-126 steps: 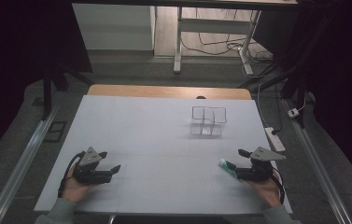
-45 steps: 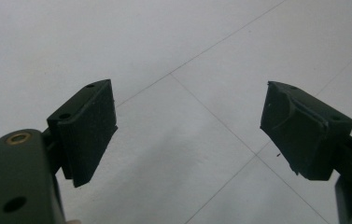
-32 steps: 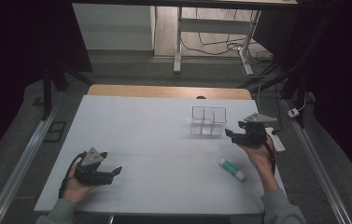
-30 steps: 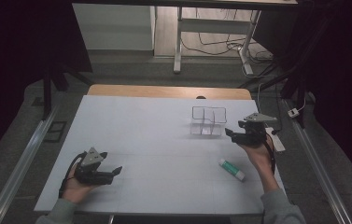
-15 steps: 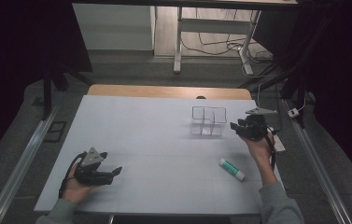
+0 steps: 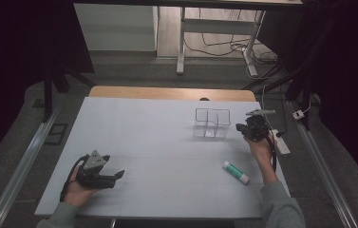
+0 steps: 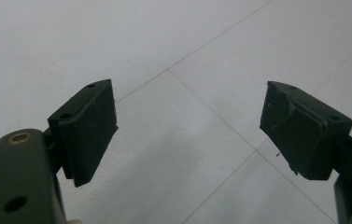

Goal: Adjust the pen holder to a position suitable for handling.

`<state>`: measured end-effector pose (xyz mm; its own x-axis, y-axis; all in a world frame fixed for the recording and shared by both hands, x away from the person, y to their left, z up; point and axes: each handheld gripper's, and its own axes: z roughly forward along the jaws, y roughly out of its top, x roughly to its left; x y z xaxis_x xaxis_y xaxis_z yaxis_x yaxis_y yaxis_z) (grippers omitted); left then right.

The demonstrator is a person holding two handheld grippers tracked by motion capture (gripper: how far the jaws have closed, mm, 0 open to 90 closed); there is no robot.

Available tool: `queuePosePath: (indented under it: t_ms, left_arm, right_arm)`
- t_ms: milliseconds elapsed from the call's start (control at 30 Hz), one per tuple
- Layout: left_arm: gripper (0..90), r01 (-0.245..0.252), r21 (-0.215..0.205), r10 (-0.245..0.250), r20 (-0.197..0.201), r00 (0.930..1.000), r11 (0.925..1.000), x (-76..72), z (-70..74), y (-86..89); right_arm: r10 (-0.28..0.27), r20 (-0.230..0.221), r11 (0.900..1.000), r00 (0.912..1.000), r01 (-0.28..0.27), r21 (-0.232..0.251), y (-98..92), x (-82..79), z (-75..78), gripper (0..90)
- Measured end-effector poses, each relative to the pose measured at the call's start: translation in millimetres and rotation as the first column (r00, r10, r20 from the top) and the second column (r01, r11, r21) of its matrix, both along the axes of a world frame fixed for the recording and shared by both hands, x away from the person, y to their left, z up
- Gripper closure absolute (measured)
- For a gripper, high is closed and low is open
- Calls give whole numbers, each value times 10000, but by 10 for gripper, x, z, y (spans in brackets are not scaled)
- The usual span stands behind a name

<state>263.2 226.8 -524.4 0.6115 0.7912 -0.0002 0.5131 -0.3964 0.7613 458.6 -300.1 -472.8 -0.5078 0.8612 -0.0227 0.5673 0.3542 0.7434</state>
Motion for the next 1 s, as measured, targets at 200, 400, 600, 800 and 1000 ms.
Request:
queuePosePath:
  t_ms: [200,400,600,800,1000]
  left_arm:
    - [188,-13,9,13,-9,10000,10000,3,-2,1]
    - [188,-10,24,10,-10,10000,10000,2,-2,4]
    - [188,1,20,-1,-22,10000,10000,5,-5,2]
    - [188,20,31,-20,-19,10000,10000,4,-6,2]
    - [188,39,58,-38,-35,10000,10000,8,-10,-2]
  right_arm:
    - [-13,-97,10000,10000,13,9,20,100,-55,888]
    - [112,-274,9999,9996,-112,10,69,175,-121,888]
    - [262,-367,9997,9990,-263,-18,126,213,-164,888]
    - [405,-387,9991,9984,-409,-95,182,230,-176,888]
    - [417,-367,9989,9985,-424,-193,219,239,-163,888]
